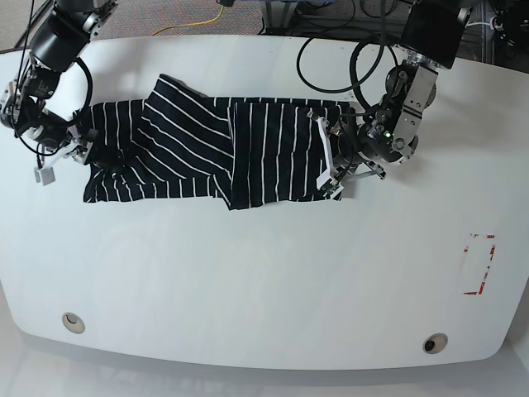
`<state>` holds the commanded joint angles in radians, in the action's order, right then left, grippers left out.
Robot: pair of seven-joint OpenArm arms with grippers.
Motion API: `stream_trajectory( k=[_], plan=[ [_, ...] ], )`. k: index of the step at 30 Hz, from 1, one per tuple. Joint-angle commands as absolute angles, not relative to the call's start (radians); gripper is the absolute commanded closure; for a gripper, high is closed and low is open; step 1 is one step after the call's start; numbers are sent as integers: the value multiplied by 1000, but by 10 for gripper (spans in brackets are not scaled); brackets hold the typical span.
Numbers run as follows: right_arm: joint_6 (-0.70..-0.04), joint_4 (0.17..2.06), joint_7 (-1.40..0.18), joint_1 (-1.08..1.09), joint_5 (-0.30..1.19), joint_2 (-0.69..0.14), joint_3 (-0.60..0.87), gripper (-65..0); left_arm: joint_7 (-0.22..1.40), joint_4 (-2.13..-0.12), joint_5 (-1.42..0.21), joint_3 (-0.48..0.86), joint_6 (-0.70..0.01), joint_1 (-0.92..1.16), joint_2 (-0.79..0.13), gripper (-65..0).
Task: Layout the t-shirt on the table in an organized manner, then fold the t-shirt properly
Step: 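Grasp the strip's other end with the right gripper and lift it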
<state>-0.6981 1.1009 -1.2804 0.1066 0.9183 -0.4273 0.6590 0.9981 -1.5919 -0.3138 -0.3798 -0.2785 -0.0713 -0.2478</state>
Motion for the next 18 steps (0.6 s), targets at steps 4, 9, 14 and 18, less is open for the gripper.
stream_trajectory(
  k=[4, 9, 14, 18],
  plan=[
    [-698, 1101, -1279, 105, 958, -418, 625, -650, 998, -1593, -314, -380, -278, -71, -248, 0],
    [-698, 1101, -1276, 105, 955, -404, 625, -650, 998, -1593, -314, -380, -278, -70, -248, 0],
    [-698, 1101, -1276, 104, 954, -403, 627, -650, 998, -1593, -314, -378, -278, -68, -249, 0],
    [-698, 1101, -1276, 102, 954, -404, 627, -398, 998, -1593, -314, -377, -278, -59, -249, 0]
  ],
)
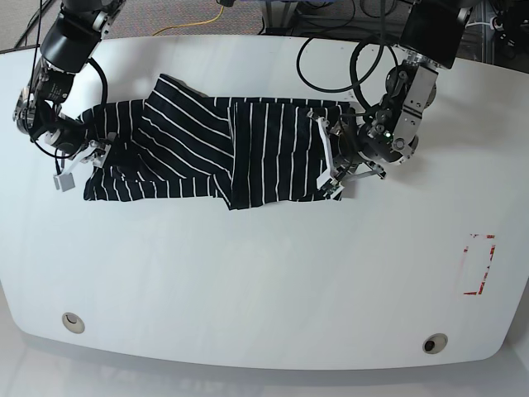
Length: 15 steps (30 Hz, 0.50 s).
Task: Layout the t-shirt on the table in an organized manner, then fold the t-shirt properly
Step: 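Grasp the strip's other end with the right gripper and lift it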
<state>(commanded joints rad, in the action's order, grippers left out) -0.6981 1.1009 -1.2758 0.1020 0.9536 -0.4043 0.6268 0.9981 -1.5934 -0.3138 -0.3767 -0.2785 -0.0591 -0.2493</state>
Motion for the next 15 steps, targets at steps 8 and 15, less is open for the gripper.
stream_trajectory(
  k=[8, 15],
  plan=[
    [-698, 1106, -1276, 102, 954, -407, 624, -54, 998, -1589, -314, -378, -278, -58, -249, 0],
    [-698, 1268, -1277, 68, 961, -403, 625, -73, 998, -1589, -314, -380, -278, -58, -249, 0]
  ],
)
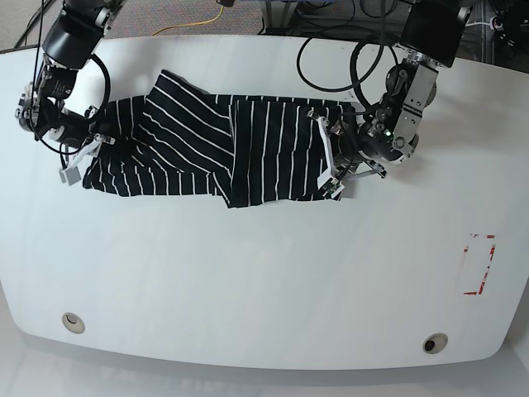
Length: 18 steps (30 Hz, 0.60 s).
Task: Layout the t-shirt on the table in an organized manner, then fold the t-shirt properly
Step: 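Grasp the strip's other end with the right gripper and lift it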
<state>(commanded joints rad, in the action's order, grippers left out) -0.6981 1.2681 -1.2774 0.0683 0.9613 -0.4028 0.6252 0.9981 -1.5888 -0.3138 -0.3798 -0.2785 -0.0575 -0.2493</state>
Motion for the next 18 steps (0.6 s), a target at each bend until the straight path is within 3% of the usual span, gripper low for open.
stream_trajectory(
  k=[11, 18],
  plan=[
    [-698, 1653, -1360, 1, 1070, -369, 625, -67, 998, -1589, -314, -378, -278, -58, -249, -3],
    [-698, 1698, -1380, -13, 1142, -343, 573, -68, 998, -1589, -314, -378, -278, -58, -248, -3]
  ],
)
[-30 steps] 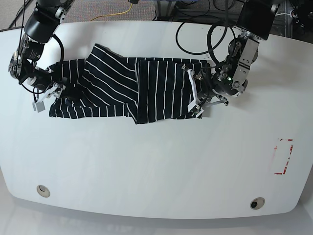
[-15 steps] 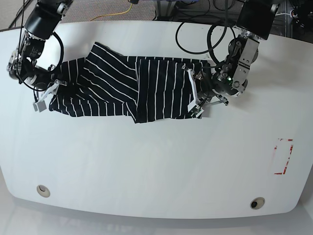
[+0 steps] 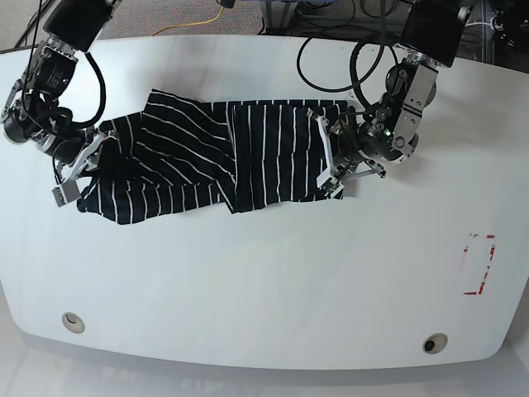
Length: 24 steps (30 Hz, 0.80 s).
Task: Layout the t-shirt on the table in an organized manner, then fold the t-shirt properly
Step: 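Grasp the strip's other end with the right gripper and lift it, then fold the held end over onto the stack toward the left gripper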
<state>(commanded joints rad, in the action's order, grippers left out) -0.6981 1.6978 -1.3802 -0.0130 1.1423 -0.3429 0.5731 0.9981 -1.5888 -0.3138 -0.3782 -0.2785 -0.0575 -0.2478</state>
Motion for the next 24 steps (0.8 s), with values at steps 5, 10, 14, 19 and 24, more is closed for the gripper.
stream_trajectory(
  k=[5, 10, 14, 19, 24],
  plan=[
    [-698, 1745, -1385, -13, 1165, -300, 509, -67, 998, -1587, -314, -380, -278, -61, -248, -3],
    [-698, 1771, -1385, -4, 1165, -245, 456, -67, 998, -1587, -314, -380, -278, -61, -248, -3],
    [-698, 1768, -1383, 31, 1164, -186, 400, -67, 998, -1587, -314, -380, -278, -62, -246, -3],
    [-698, 1768, -1382, 65, 1118, -119, 343, -67, 998, -1587, -314, -380, -278, -62, -246, -3],
    [-698, 1768, -1380, 99, 1046, -58, 283, -67, 998, -1587, -314, -380, -278, -62, -245, -3]
  ],
)
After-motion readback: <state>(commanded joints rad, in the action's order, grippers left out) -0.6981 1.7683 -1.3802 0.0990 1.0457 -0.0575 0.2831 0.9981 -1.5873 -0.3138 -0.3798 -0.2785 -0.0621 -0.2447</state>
